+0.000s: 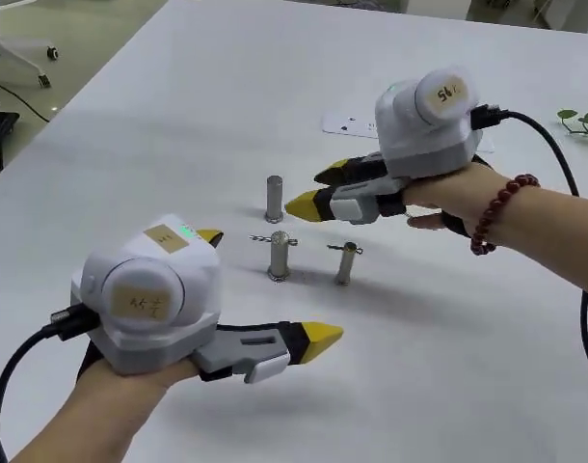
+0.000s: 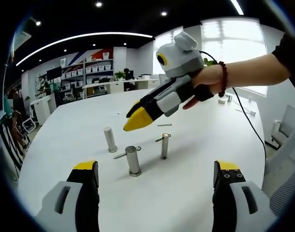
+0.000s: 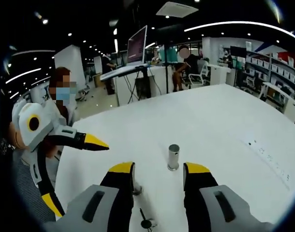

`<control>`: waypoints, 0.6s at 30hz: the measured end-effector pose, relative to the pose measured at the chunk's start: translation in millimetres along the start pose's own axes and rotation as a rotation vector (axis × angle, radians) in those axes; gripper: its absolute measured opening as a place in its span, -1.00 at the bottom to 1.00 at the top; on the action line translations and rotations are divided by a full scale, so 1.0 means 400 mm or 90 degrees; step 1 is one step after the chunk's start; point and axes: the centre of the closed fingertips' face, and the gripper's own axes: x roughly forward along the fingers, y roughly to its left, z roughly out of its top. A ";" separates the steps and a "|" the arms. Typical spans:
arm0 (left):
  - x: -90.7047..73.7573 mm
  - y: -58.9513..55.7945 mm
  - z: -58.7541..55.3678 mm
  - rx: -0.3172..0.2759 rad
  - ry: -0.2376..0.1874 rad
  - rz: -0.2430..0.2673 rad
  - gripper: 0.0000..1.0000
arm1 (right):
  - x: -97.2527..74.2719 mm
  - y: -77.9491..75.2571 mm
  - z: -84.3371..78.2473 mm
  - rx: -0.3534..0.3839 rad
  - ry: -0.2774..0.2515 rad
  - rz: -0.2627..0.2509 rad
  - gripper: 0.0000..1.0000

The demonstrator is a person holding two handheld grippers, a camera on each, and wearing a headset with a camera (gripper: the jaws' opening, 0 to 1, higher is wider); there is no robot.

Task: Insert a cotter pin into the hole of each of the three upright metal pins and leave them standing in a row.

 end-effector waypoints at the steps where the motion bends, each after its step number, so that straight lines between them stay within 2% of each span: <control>1: 0.000 0.002 0.000 0.000 0.000 0.002 0.97 | 0.010 -0.010 0.001 0.002 -0.001 -0.004 -0.28; 5: 0.002 0.010 0.006 -0.008 -0.006 0.005 0.96 | 0.039 -0.024 0.006 0.006 -0.010 -0.019 -0.30; 10: 0.001 0.013 0.009 -0.018 -0.008 0.003 0.97 | 0.087 -0.057 0.009 0.039 -0.019 -0.028 -0.32; 13: 0.001 0.013 0.014 -0.022 -0.012 0.001 0.97 | 0.098 -0.047 0.013 0.051 -0.027 -0.030 -0.35; 18: 0.000 0.011 0.016 -0.013 -0.010 -0.004 0.97 | 0.135 -0.053 0.014 0.058 -0.030 -0.035 -0.41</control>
